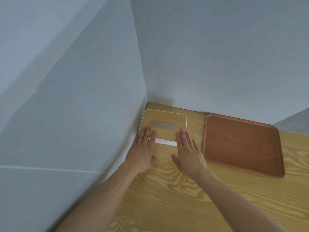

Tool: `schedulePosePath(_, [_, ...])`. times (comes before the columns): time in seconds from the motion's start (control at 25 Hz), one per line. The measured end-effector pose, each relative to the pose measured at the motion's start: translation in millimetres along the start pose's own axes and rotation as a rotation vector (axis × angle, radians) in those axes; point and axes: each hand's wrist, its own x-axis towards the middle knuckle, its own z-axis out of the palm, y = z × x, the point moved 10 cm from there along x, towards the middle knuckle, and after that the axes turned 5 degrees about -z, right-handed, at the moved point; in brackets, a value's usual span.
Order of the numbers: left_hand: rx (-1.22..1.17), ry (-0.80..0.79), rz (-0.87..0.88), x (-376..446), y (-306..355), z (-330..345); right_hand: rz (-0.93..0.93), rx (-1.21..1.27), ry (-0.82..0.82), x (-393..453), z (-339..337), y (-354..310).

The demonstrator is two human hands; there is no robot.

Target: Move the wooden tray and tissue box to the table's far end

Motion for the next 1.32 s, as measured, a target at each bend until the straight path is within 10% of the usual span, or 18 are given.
schedulePosePath(1.32, [-0.132,0.066,-0.123,54,-20,-65,-0.007,0.071,0.004,32,-73,35])
